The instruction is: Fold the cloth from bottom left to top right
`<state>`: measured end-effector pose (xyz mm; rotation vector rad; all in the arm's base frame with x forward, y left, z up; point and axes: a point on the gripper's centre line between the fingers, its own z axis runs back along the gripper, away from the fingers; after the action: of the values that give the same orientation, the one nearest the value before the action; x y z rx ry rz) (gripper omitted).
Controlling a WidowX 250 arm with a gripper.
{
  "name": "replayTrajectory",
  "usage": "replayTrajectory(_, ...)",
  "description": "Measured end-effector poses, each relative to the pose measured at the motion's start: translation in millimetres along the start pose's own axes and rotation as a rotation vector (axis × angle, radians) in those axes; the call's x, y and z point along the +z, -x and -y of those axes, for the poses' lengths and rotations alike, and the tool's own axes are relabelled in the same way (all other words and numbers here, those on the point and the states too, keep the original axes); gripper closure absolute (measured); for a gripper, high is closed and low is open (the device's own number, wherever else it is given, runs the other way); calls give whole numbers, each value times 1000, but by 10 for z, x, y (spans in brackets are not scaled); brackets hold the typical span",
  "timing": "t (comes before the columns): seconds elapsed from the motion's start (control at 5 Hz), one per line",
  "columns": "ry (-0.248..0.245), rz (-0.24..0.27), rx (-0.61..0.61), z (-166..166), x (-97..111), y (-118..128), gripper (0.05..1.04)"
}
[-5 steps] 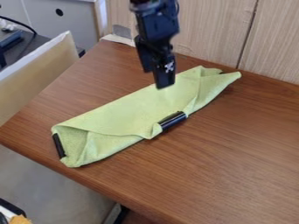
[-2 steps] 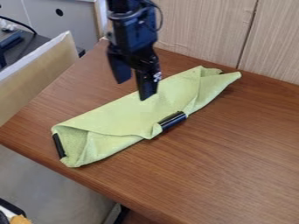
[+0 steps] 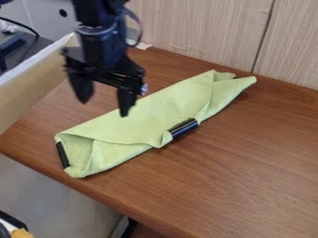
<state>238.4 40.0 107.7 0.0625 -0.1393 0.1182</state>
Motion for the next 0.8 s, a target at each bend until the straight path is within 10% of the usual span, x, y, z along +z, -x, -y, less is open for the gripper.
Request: replayTrajectory(0.8, 7, -39, 457, -617, -482, 478, 83)
